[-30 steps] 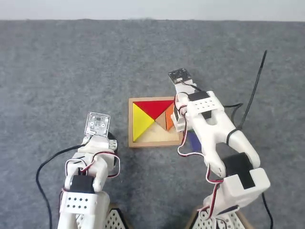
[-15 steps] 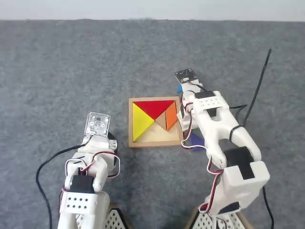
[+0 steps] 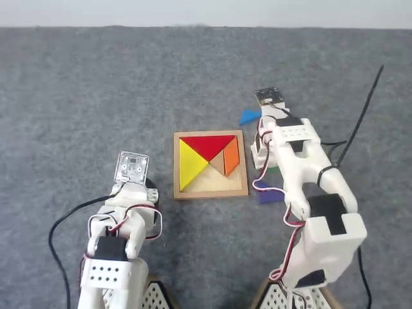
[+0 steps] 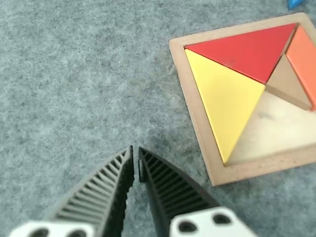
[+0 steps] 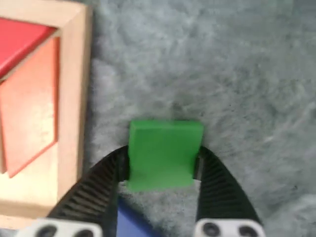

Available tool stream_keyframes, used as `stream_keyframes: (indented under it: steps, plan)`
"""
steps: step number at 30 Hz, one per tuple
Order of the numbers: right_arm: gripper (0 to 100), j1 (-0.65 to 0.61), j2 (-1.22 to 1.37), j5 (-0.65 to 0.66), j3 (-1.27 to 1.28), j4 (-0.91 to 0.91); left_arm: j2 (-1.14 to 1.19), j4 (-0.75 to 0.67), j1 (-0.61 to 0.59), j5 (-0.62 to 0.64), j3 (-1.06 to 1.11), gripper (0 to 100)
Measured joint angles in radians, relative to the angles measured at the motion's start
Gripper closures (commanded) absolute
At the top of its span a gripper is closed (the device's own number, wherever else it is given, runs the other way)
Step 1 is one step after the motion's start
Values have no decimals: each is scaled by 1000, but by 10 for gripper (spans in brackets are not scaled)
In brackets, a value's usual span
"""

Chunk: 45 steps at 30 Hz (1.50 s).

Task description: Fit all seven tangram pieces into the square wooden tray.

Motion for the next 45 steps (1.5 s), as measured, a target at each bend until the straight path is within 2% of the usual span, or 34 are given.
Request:
stream_keyframes:
  steps: [10, 14, 20, 27, 31, 38, 42, 45]
  plan:
    - [933, 9, -6, 3, -14, 38, 0, 0, 0, 0, 0, 985]
    - [933, 2, -77, 46, 8, 71, 0, 0, 0, 0, 0, 985]
    - [933, -106, -275, 68, 144, 75, 0, 0, 0, 0, 0, 985]
    - [931, -232, -445, 163, 241, 75, 0, 0, 0, 0, 0, 985]
    - [930, -304, -470, 183, 247, 75, 0, 0, 0, 0, 0, 985]
    - [933, -359, -476, 190, 247, 75, 0, 0, 0, 0, 0, 985]
    - [932, -451, -476, 273, 236, 51, 0, 0, 0, 0, 0, 985]
    - [932, -471, -442, 322, 207, 48, 0, 0, 0, 0, 0, 985]
